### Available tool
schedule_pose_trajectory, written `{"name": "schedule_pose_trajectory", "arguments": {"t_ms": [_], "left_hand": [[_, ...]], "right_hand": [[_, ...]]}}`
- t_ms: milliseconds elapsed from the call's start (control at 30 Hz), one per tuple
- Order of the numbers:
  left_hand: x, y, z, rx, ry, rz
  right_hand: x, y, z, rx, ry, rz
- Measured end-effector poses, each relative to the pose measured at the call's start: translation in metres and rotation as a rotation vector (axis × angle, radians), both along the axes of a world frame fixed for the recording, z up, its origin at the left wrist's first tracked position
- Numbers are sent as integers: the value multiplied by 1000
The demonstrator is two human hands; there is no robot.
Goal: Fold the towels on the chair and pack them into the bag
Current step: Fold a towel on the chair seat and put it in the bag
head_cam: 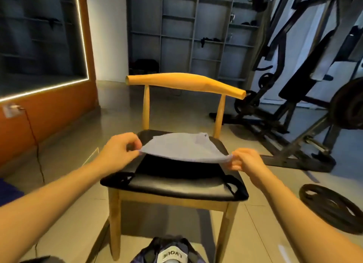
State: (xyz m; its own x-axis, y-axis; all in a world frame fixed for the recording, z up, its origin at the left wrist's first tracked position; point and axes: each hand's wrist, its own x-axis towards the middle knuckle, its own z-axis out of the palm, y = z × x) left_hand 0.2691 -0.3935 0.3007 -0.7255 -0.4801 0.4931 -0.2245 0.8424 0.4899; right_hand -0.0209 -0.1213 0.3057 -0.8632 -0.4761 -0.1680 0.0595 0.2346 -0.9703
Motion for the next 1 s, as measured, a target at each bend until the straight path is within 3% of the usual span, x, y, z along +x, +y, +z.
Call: {"name": "schedule_pose_trajectory", "arguments": {"t_ms": [133, 367, 467, 533, 633, 800, 1000], "left_hand": [[12, 15, -68, -115, -319, -55], [11, 26, -80, -158, -479, -90], [12, 29, -81, -280, -616, -127], [11, 29, -75, -255, -677, -147], [-1, 27, -61, -117, -578, -144], [-76, 11, -48, -56, -323, -15], [-170, -55, -59, 60, -269, 349]], "right_hand": [[14, 35, -61, 182, 198, 215], [22, 43, -53, 371, 348, 452], [21, 44, -43, 455, 355, 541], [18, 45, -32, 540, 322, 625], [11, 38, -16, 636, 299, 656], [-29, -2, -5, 499, 376, 353], [-87, -81, -20, 397, 351, 158]]}}
